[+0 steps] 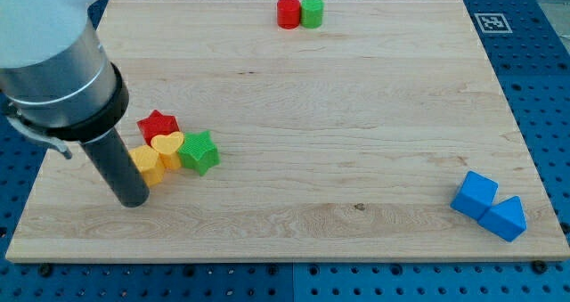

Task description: Push the yellow hexagon diagonal to the red star

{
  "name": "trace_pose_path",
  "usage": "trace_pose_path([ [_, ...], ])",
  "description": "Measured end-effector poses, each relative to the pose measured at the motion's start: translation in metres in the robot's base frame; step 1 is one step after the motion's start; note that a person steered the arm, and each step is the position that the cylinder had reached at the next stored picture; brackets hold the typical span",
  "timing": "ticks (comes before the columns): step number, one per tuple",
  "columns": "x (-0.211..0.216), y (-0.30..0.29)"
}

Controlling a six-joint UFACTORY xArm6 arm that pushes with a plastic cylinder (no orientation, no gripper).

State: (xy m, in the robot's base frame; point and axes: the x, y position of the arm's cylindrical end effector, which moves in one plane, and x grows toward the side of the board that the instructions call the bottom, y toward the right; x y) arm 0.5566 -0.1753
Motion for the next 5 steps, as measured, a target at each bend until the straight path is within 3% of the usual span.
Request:
trace_pose_path([
  [5, -0.055, 0.001],
])
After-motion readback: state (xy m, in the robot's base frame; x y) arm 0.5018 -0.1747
